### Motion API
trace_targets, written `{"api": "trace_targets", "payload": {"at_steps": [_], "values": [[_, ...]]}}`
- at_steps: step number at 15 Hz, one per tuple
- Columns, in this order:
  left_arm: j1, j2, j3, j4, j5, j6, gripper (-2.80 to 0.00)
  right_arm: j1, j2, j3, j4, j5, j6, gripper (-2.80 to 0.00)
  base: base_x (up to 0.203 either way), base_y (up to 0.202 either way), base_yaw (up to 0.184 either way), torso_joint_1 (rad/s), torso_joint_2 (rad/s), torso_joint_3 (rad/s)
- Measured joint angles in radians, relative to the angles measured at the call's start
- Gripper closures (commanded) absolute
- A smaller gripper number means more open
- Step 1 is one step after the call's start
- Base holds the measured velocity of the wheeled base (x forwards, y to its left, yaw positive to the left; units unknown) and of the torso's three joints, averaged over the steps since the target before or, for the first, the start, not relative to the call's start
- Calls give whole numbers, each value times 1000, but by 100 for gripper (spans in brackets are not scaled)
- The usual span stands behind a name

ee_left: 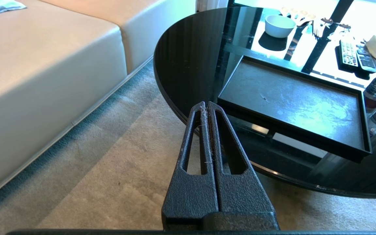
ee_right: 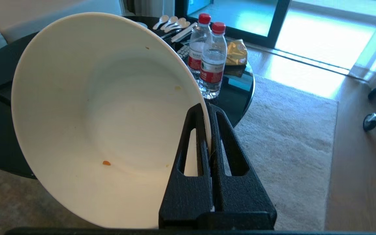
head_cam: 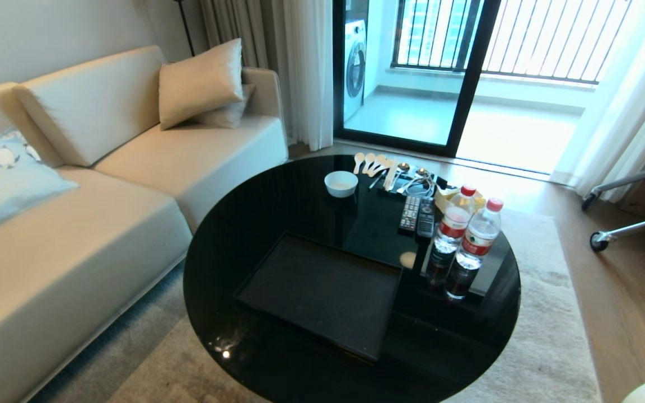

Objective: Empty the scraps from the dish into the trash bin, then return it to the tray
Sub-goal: Pick up the plate with leftover food

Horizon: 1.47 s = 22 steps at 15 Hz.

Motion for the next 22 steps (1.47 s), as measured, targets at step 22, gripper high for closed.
{"api": "trace_targets", "payload": {"at_steps": [22], "values": [[0,0,0,0,0,0,0,270,1228,-674,-389,140,-129,0,0,0,0,0,0,0]]}}
